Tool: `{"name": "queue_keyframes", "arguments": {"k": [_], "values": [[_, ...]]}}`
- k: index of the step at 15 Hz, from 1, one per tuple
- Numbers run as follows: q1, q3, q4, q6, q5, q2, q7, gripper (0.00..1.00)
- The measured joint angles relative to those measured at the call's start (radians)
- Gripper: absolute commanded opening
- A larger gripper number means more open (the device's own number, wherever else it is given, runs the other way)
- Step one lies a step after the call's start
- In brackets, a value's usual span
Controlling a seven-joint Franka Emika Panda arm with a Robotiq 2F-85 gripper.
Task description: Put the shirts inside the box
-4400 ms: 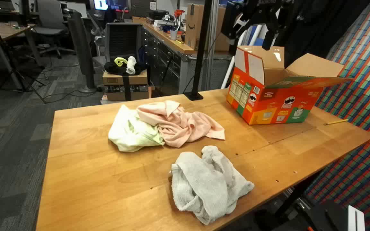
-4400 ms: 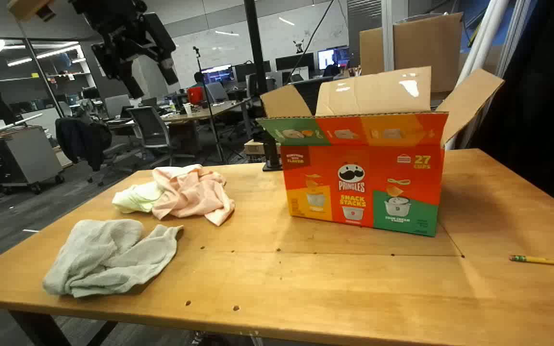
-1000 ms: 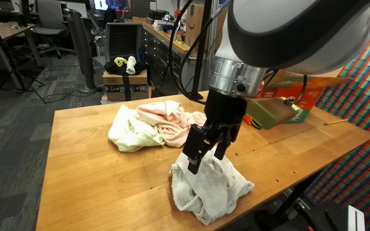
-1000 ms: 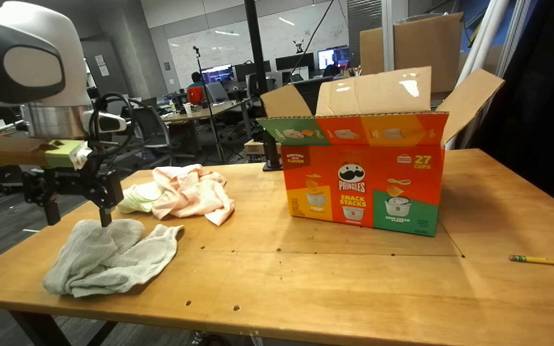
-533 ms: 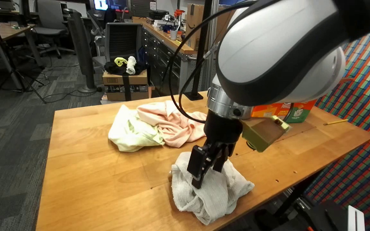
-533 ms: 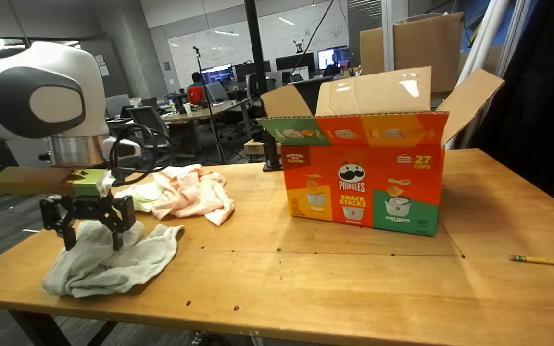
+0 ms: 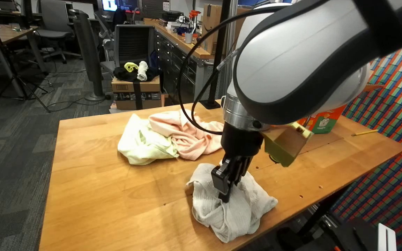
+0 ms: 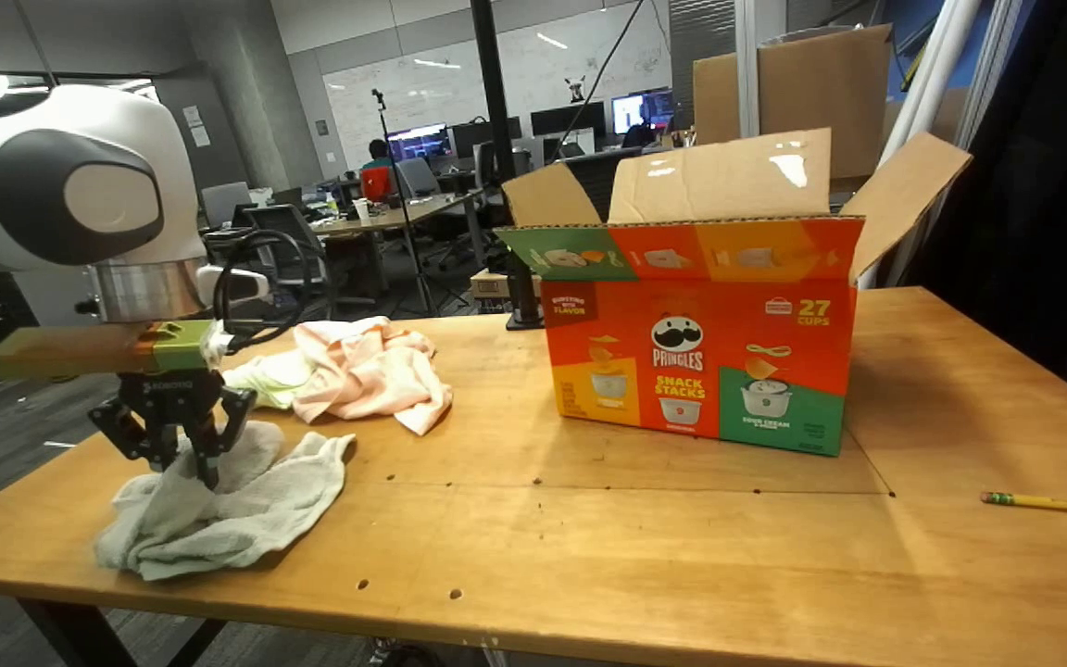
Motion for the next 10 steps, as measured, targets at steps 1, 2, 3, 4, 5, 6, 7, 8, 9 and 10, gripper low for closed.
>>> {"name": "queue_keyframes", "arguments": {"k": [1, 2, 3, 4, 5, 6, 7, 8, 9, 10], "values": [[0.000, 0.001, 0.003, -0.014, -0.019, -0.009, 0.004, 0.00], [0.000, 0.001, 0.008, -0.031, -0.037, -0.021, 0.007, 0.00], [-0.001, 0.001, 0.015, -0.051, -0.054, -0.033, 0.013, 0.00], [-0.002, 0.001, 0.025, -0.073, -0.070, -0.047, 0.020, 0.02], [-0.003, 0.001, 0.038, -0.093, -0.087, -0.062, 0.029, 0.02], [-0.005, 0.002, 0.054, -0.113, -0.104, -0.079, 0.041, 0.02], [-0.009, 0.002, 0.076, -0.133, -0.125, -0.096, 0.057, 0.02], [-0.014, 0.002, 0.099, -0.151, -0.146, -0.111, 0.073, 0.02], [-0.021, 0.002, 0.127, -0.172, -0.169, -0.126, 0.089, 0.02], [-0.028, 0.002, 0.156, -0.188, -0.190, -0.138, 0.104, 0.02]]}}
